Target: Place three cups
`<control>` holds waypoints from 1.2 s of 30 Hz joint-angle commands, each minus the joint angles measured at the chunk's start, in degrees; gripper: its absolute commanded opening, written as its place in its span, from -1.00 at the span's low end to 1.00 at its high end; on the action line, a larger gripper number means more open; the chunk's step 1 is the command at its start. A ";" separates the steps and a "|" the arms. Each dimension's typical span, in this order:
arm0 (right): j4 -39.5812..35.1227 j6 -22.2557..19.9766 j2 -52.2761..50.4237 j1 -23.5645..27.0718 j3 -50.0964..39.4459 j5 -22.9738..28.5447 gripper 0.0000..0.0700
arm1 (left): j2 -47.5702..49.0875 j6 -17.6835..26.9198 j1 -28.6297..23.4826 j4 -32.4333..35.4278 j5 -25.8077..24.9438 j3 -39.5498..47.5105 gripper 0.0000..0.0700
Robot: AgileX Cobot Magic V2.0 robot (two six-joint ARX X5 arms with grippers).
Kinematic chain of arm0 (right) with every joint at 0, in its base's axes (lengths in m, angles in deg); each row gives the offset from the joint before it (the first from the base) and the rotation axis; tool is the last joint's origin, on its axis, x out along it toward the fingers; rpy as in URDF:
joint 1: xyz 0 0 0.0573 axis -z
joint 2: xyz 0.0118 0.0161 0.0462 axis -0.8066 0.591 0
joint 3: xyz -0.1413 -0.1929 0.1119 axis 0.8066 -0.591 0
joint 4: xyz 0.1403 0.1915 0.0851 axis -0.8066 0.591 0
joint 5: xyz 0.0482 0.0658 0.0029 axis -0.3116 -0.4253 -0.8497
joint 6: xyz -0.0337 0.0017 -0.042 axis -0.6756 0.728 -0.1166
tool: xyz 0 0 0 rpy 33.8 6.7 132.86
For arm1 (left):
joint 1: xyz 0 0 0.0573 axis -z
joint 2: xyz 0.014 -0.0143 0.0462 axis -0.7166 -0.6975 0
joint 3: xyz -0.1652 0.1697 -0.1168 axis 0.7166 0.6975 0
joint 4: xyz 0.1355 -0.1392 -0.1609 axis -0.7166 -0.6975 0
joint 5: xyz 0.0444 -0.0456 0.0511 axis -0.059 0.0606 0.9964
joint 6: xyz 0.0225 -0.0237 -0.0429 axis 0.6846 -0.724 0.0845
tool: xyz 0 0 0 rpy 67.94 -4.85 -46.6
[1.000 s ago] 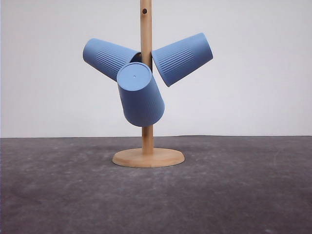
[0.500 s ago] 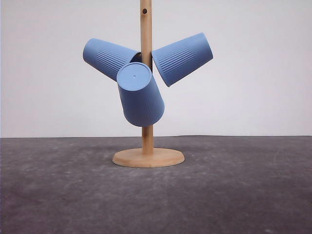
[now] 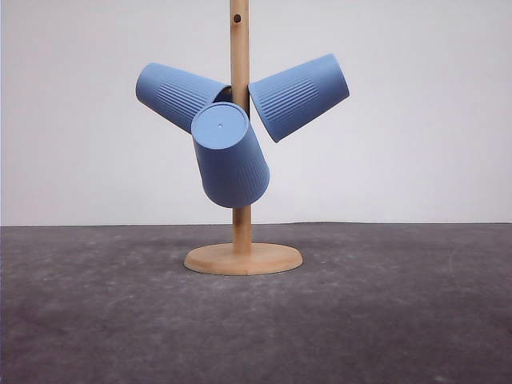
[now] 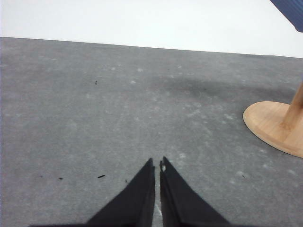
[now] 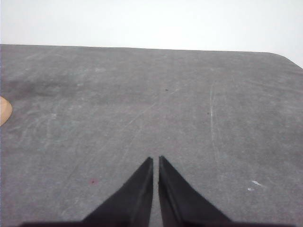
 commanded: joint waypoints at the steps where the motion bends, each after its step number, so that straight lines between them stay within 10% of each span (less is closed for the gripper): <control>1: -0.46 0.96 -0.09 0.02 -0.13 0.01 -0.95 | 0.00 -0.17 0.09 0.90 0.12 0.66 -1.00; 36: -0.46 0.96 -0.09 0.02 -0.13 0.02 -0.95 | 0.00 -0.17 0.09 0.90 0.11 0.66 -1.00</control>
